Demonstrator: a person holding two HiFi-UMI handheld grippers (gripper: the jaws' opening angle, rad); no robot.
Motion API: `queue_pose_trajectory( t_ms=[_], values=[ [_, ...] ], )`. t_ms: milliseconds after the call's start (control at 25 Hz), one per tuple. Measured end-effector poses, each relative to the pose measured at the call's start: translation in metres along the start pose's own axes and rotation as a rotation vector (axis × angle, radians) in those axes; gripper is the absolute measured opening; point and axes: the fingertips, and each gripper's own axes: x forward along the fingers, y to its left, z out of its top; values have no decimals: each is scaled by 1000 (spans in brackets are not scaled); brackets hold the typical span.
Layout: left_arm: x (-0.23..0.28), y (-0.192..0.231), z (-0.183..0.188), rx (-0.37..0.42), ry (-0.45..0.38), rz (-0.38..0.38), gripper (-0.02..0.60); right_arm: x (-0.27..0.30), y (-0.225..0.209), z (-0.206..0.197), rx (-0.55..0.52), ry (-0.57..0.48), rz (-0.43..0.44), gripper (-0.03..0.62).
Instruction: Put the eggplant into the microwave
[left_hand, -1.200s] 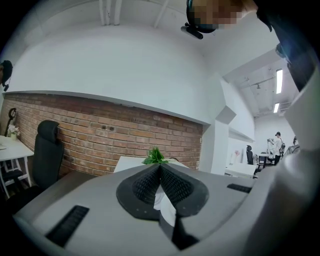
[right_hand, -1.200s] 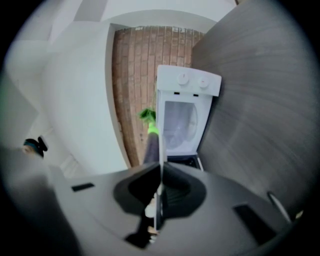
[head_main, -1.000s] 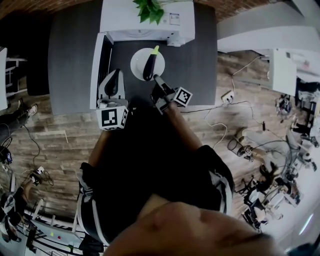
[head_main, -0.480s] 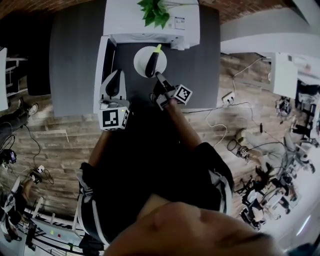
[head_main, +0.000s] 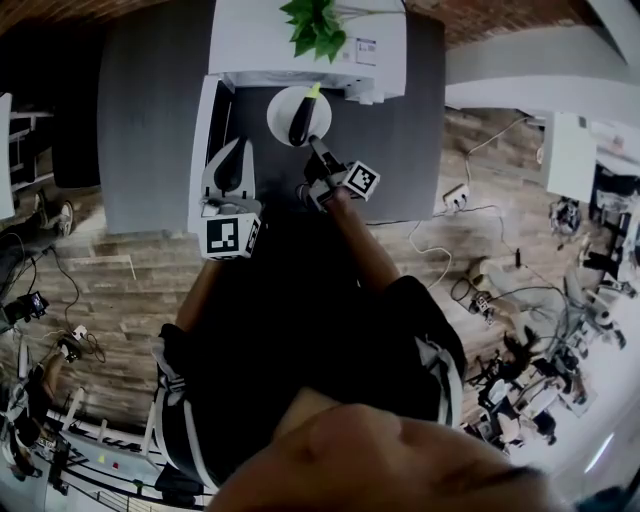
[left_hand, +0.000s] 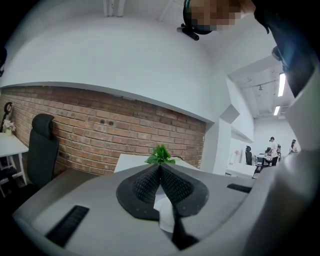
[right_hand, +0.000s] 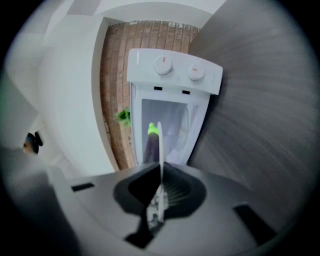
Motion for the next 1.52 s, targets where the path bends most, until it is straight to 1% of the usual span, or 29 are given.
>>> queue_pose_trajectory(
  t_ms=[280,440,520,640,760,880,1360,1520],
  values=[
    [8,6,-1,-1,6,10,37,16,-17,11,-17,-1,-12,38],
    [14,6,-3,2,15,7,37,25,-33,19,-26,-6,-39,38],
    [16,6,-7,9,26,4,37,31,-38,24,-34,-10,-40,38],
    [18,8,-10,11,41,8,37,39,-42,31,-18,-28,-29,38],
    [22,12,-10,8,38,15,37,45,-53,41,-19,-44,-45,38],
    [26,15,-12,4,39,21,37,53,-58,48,-11,-52,-41,38],
    [44,20,-20,2,61,25,37,83,-73,57,-4,-28,-49,38],
    [48,22,-22,1,62,25,37,92,-74,59,21,-30,-56,38]
  ],
)
